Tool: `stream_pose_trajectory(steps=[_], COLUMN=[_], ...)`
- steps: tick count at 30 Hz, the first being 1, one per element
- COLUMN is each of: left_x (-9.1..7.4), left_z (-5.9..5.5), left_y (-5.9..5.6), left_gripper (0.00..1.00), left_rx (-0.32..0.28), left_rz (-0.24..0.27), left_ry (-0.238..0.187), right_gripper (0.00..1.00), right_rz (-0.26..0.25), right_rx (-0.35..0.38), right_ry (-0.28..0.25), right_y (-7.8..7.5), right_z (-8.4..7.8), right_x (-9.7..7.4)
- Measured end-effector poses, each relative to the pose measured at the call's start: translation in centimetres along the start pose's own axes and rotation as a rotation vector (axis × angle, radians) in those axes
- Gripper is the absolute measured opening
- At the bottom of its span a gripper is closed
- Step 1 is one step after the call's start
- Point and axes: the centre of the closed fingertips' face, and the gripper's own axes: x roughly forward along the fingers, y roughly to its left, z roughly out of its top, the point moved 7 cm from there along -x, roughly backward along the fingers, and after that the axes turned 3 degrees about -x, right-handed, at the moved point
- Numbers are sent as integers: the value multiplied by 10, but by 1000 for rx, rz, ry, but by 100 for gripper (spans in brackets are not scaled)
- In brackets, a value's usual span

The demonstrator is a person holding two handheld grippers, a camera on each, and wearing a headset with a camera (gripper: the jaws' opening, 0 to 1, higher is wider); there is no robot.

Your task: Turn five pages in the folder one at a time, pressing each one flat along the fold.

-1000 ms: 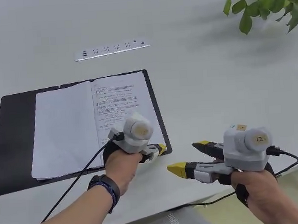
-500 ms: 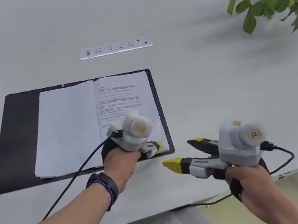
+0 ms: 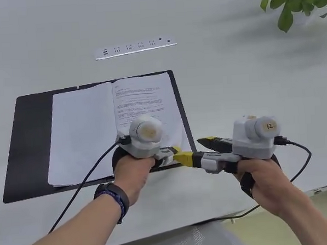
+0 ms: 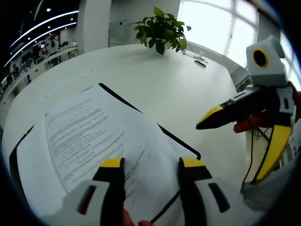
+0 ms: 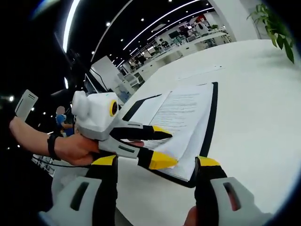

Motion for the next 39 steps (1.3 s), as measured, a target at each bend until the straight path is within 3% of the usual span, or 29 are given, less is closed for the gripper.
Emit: stream_pose_trajectory(steps=[6,22,26,39], left_x=[-2,-7,-7,-6], left_z=[-1,-4,-6,-6], left_y=[2,11,8,0], left_gripper=[45,46,50,56], left_rx=[-14,-57,-31,21], left_rz=[-7,-16,-33,-41], left_ry=[-4,-8,6,12], right_gripper=[64,64,63,62], right_rz=[14,55,82,47], right_rx=[34,42,52,40], right_ry=[-15,-15,-62,-48], right_y=[-4,-1,2,-7], right_z=[-1,-1,7,1], right_x=[9,22,15,1])
